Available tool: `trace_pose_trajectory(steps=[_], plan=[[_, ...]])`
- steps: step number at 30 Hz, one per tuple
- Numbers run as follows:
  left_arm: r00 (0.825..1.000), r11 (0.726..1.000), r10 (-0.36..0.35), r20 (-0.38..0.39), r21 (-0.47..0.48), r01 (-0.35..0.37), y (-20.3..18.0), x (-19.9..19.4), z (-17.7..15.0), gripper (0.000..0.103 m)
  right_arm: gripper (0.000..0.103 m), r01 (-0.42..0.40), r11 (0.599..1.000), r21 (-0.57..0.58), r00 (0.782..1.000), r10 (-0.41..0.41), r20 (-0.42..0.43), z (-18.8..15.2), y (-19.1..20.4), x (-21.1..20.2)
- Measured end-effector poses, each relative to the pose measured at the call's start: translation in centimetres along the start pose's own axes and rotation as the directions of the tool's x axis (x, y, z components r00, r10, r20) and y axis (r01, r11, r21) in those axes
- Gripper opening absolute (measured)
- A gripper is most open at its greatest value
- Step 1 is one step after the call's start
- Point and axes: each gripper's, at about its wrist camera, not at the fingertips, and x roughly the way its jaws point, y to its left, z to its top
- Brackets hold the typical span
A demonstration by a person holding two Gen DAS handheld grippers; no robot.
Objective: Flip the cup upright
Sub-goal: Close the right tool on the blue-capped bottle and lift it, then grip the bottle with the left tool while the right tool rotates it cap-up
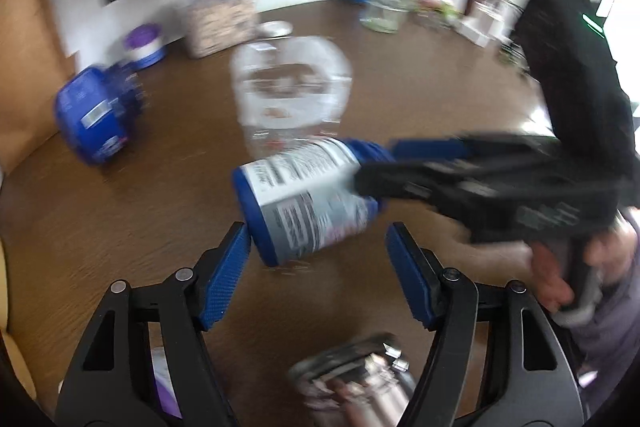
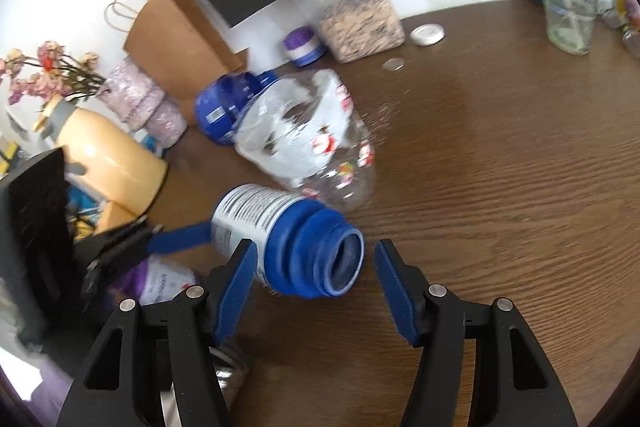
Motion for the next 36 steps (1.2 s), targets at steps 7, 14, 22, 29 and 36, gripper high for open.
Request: trace_pose_trajectory(steps=[7, 14, 22, 29, 36], plan=[[0.986, 0.962, 0.165, 0.028, 0.217, -0.167, -3.1, -0.3, 0.8, 0.08, 0.065, 0.04, 0.999, 0.012, 0.999, -0.04, 0.031, 0.6, -0.7, -1.5], [0.984, 0.974, 0.14, -0.108, 0.194, -0.118, -2.2, 5.2, 3.7, 0.063, 0.065, 0.005, 0.999, 0.041, 1.0, -0.006, 0.009, 0.5, -1.2, -1.4], [0.976, 0.982, 0.17, -0.134, 0.103, -0.157, -1.4, 6.4, 3.1, 0.06, 0.065, -0.024, 0.998, 0.066, 1.0, 0.025, -0.019, 0.4, -1.6, -1.1], [0.978, 0.976, 0.21, -0.007, 0.052, -0.209, -2.2, -0.4, 2.3, 0.06, 0.065, -0.184, 0.978, 0.102, 0.983, 0.183, 0.017, 0.9, -0.5, -3.7], [0.975, 0.983, 0.182, 0.126, -0.015, -0.182, -5.0, -8.5, -1.0, 0.06, 0.07, -0.458, 0.882, 0.11, 0.883, 0.466, -0.06, -0.3, 4.9, -6.4]])
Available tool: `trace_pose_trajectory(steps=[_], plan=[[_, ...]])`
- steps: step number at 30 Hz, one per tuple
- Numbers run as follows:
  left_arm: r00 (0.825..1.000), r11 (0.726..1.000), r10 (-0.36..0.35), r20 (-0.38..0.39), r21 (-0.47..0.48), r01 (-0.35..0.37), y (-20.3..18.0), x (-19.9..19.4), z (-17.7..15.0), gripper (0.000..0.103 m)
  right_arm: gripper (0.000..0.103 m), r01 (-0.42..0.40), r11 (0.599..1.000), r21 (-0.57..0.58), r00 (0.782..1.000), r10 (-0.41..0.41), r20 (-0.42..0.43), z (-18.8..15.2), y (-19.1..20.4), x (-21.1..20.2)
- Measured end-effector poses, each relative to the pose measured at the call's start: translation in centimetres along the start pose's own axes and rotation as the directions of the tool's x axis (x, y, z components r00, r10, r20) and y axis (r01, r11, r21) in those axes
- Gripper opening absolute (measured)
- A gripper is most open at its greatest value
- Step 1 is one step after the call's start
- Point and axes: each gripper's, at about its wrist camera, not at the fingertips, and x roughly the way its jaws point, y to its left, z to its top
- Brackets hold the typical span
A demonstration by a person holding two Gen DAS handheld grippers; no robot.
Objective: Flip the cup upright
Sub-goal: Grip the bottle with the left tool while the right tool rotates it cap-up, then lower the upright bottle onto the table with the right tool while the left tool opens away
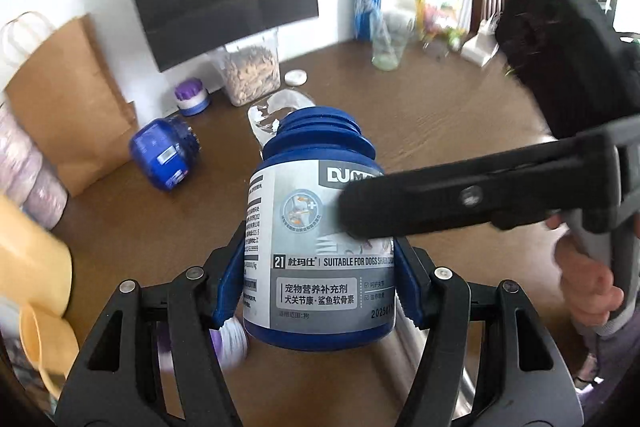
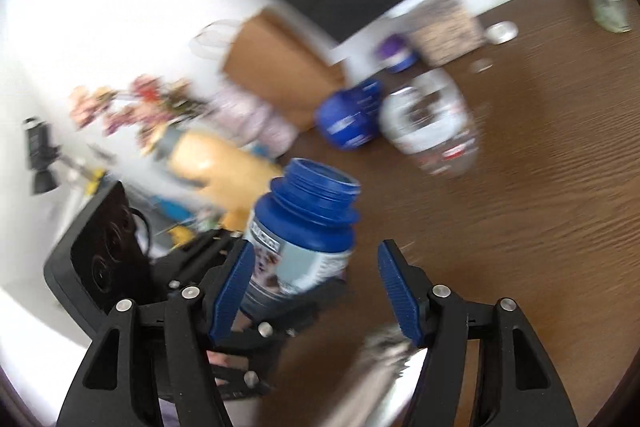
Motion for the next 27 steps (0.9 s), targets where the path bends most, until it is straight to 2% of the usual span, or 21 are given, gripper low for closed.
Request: trace_pose_trajectory(steps=[3, 7, 10, 13, 15, 18, 21, 24, 27], plan=[[0.998, 1.0, -0.013, 0.06, -0.025, 0.015, -1.1, -3.5, -2.4, 0.06, 0.072, -0.066, 0.998, 0.002, 0.996, 0.066, -0.065, -2.0, 2.4, 0.8], [0.992, 0.994, -0.086, 0.09, -0.064, 0.092, -2.1, -7.2, -6.1, 0.06, 0.072, -0.134, 0.99, 0.038, 0.98, 0.138, -0.143, -5.4, 4.2, 2.4], [0.994, 0.993, -0.073, 0.086, -0.088, 0.081, -3.3, -8.8, -8.7, 0.06, 0.069, -0.145, 0.988, 0.048, 0.971, 0.151, -0.187, -8.2, 5.1, 3.4], [0.994, 0.987, -0.086, 0.074, -0.131, 0.095, -3.7, -9.5, -11.1, 0.062, 0.069, -0.077, 0.997, -0.021, 0.977, 0.072, -0.203, -10.8, 7.0, 3.5], [0.996, 0.987, -0.065, 0.056, -0.143, 0.073, -4.1, -10.0, -12.8, 0.073, 0.069, -0.018, 0.997, -0.071, 0.982, 0.004, -0.188, -12.2, 7.8, 3.5], [0.997, 0.98, -0.051, 0.051, -0.189, 0.06, -4.2, -10.8, -15.4, 0.075, 0.069, 0.081, 0.982, -0.171, 0.982, -0.108, -0.156, -14.2, 9.1, 3.4], [0.997, 0.971, -0.039, 0.065, -0.232, 0.053, -4.2, -11.0, -17.6, 0.075, 0.069, 0.173, 0.939, -0.298, 0.972, -0.212, -0.104, -16.1, 10.8, 3.6], [0.995, 0.97, 0.017, 0.097, -0.242, 0.007, -4.5, -11.0, -19.6, 0.074, 0.069, 0.308, 0.834, -0.458, 0.939, -0.345, 0.003, -18.5, 13.2, 4.3], [0.987, 0.97, 0.027, 0.157, -0.241, 0.012, -4.5, -10.8, -21.0, 0.074, 0.068, 0.379, 0.745, -0.549, 0.905, -0.421, 0.053, -20.6, 14.7, 5.6]])
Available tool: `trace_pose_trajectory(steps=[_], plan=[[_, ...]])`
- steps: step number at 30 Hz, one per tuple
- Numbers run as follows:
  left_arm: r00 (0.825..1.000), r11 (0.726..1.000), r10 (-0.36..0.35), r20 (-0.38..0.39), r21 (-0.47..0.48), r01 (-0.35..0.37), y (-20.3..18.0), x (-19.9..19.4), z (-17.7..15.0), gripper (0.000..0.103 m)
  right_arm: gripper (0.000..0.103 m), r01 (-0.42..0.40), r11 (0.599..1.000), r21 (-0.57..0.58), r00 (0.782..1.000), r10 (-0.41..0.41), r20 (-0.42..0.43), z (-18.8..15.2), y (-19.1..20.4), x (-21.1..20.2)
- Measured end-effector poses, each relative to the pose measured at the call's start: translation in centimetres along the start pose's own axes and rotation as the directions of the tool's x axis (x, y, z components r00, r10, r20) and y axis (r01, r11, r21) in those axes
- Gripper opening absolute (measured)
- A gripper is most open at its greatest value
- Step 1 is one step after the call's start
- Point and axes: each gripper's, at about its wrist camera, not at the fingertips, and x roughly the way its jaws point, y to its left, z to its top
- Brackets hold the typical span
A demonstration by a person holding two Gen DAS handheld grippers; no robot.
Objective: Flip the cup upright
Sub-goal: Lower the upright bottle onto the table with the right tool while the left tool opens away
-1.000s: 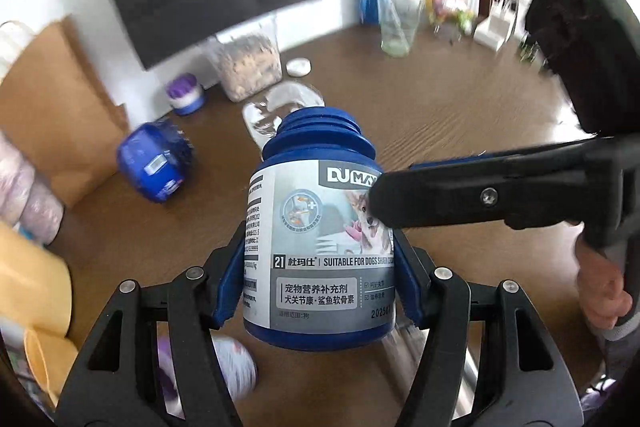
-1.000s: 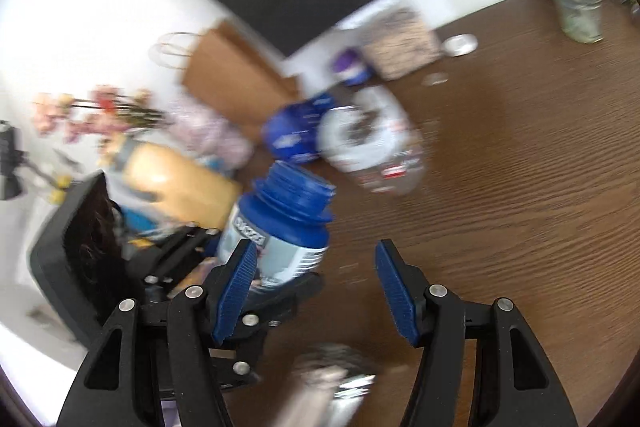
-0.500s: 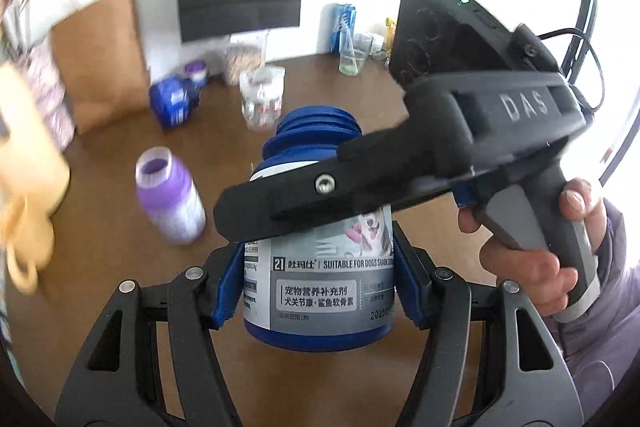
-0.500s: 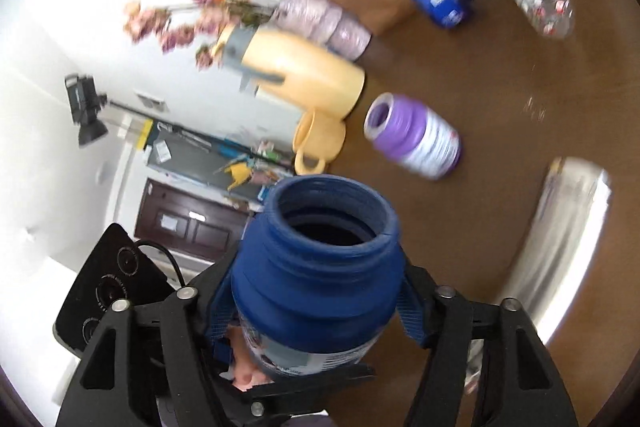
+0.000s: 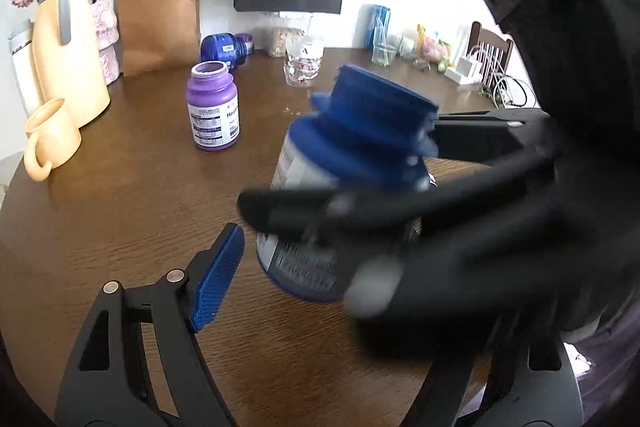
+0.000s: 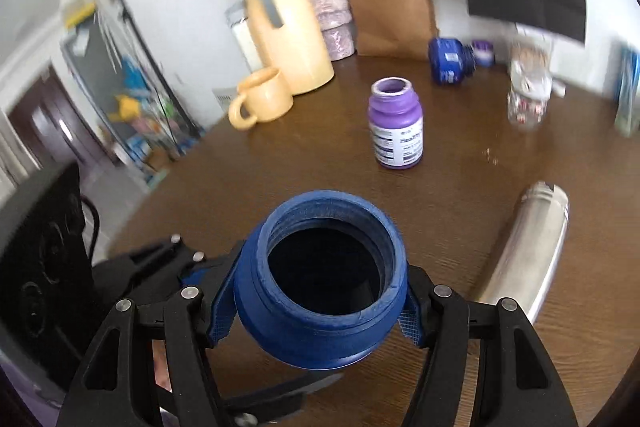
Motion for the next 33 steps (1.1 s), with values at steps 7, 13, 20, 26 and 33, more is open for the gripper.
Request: trace_pose_trajectory(steps=[7, 13, 20, 26, 33], plan=[[1.0, 0.998, -0.014, 0.003, -0.063, 0.014, 1.6, 1.7, -1.7, 0.067, 0.068, 0.087, 0.993, -0.078, 0.996, -0.089, -0.021, -0.9, 2.1, 3.0], [0.996, 0.986, -0.059, -0.072, -0.158, 0.047, 4.0, 4.4, -2.7, 0.067, 0.069, 0.035, 0.999, 0.022, 0.996, -0.033, -0.083, -1.6, 0.3, 4.3], [0.991, 0.982, -0.064, -0.115, -0.183, 0.042, 4.5, 5.6, -2.9, 0.07, 0.068, 0.145, 0.988, -0.048, 0.989, -0.146, -0.024, -1.4, 0.9, 4.3], [0.991, 0.986, -0.018, -0.129, -0.168, -0.004, 4.3, 4.8, -2.9, 0.084, 0.068, 0.169, 0.982, -0.089, 0.986, -0.17, -0.002, -1.2, 1.2, 4.6], [0.998, 0.984, -0.021, -0.065, -0.178, 0.009, 4.4, 2.3, -2.4, 0.091, 0.073, 0.13, 0.99, -0.058, 0.992, -0.13, -0.002, -0.9, 0.9, 3.1]])
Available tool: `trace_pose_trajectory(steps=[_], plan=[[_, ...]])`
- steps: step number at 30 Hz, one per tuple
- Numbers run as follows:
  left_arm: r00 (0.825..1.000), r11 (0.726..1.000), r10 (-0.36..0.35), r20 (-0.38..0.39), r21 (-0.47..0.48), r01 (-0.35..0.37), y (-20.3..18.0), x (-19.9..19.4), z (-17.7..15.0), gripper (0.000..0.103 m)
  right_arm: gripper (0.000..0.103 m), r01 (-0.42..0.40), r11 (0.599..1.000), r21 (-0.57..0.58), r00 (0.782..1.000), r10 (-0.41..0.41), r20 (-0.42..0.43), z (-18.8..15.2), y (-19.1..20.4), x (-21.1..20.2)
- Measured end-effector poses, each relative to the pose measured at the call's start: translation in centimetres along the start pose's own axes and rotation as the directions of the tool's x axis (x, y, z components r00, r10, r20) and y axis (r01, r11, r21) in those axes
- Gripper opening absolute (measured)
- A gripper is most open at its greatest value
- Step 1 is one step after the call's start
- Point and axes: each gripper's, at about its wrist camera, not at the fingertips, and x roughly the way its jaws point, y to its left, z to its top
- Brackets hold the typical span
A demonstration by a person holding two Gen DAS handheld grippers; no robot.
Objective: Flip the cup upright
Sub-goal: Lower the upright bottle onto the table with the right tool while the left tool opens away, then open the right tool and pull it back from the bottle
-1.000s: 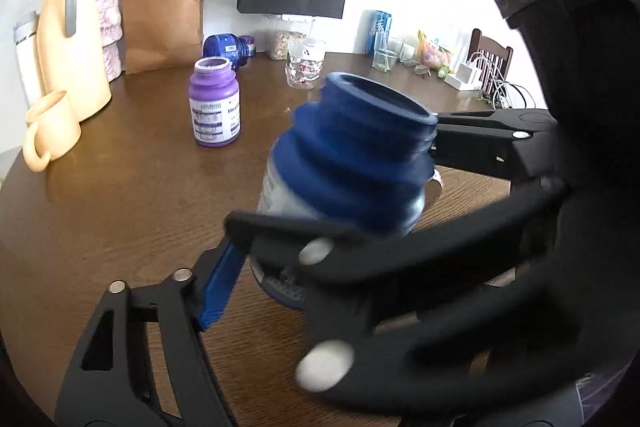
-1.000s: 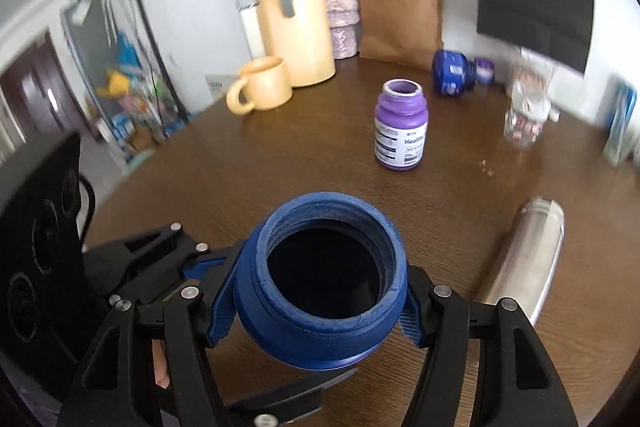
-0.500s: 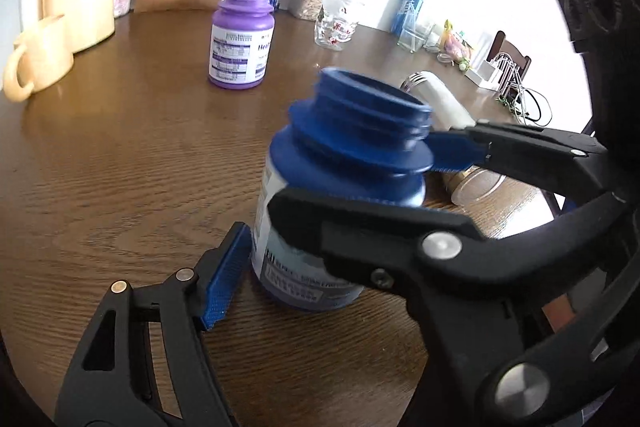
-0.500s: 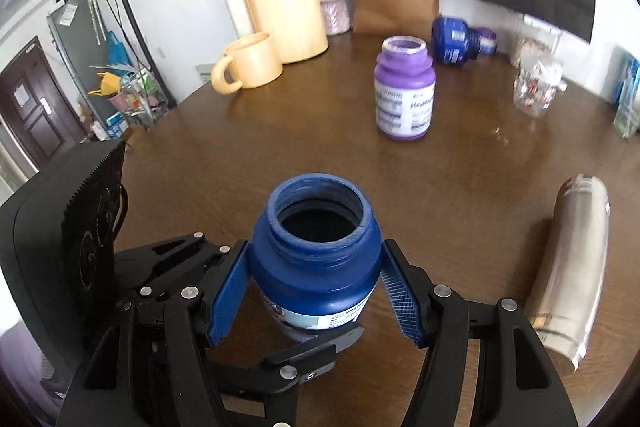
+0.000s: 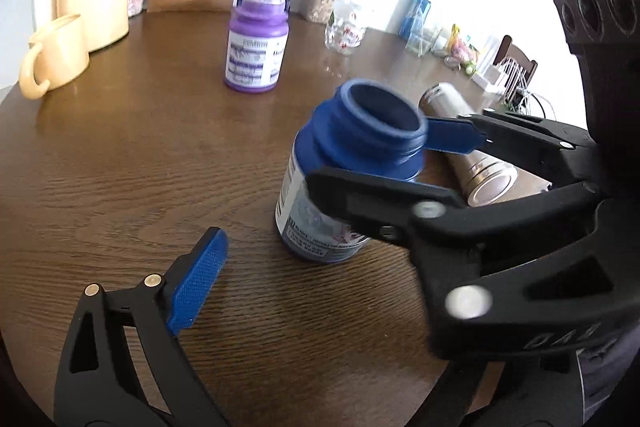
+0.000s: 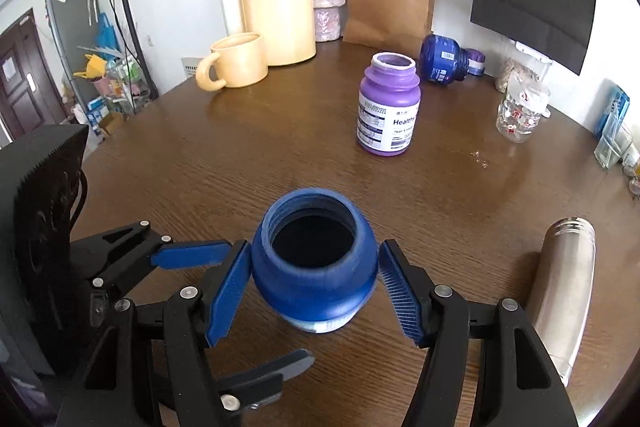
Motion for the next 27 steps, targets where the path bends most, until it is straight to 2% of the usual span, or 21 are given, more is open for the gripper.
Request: trace_pose_trajectory(steps=[3, 8, 11, 17, 20, 22, 25, 27], plan=[[0.999, 1.0, 0.025, 0.025, 0.002, -0.025, -0.3, -1.0, 0.1, 0.091, 0.08, -0.006, 1.0, 0.008, 0.999, 0.006, 0.042, 0.0, -0.2, -2.2], [0.996, 0.999, 0.049, 0.072, -0.012, -0.048, -1.3, -3.3, 0.0, 0.091, 0.081, -0.011, 0.999, 0.041, 0.994, 0.007, 0.109, -0.5, -1.2, -6.7], [0.99, 0.995, 0.096, 0.103, -0.017, -0.095, -2.3, -5.1, -0.2, 0.093, 0.081, -0.001, 0.998, 0.062, 0.993, -0.007, 0.115, -1.2, -1.7, -8.7], [0.956, 0.969, 0.248, 0.156, -0.029, -0.246, -5.2, -8.8, -1.6, 0.097, 0.081, 0.032, 0.994, 0.106, 0.991, -0.045, 0.127, -4.0, -2.2, -11.9], [0.926, 0.943, 0.331, 0.179, -0.036, -0.331, -6.8, -10.8, -2.4, 0.098, 0.081, 0.063, 0.99, 0.123, 0.988, -0.079, 0.131, -5.6, -2.1, -13.5], [0.909, 0.931, 0.365, 0.2, -0.053, -0.361, -7.8, -12.6, -3.2, 0.103, 0.081, 0.064, 0.988, 0.138, 0.986, -0.084, 0.142, -6.9, -1.9, -14.8], [0.894, 0.923, 0.382, 0.233, -0.057, -0.379, -9.4, -15.1, -4.6, 0.103, 0.081, 0.071, 0.987, 0.143, 0.984, -0.093, 0.153, -8.6, -1.1, -16.8], [0.877, 0.91, 0.409, 0.252, -0.05, -0.411, -10.5, -16.7, -5.9, 0.103, 0.081, 0.078, 0.986, 0.146, 0.982, -0.102, 0.159, -9.7, -0.3, -18.1]])
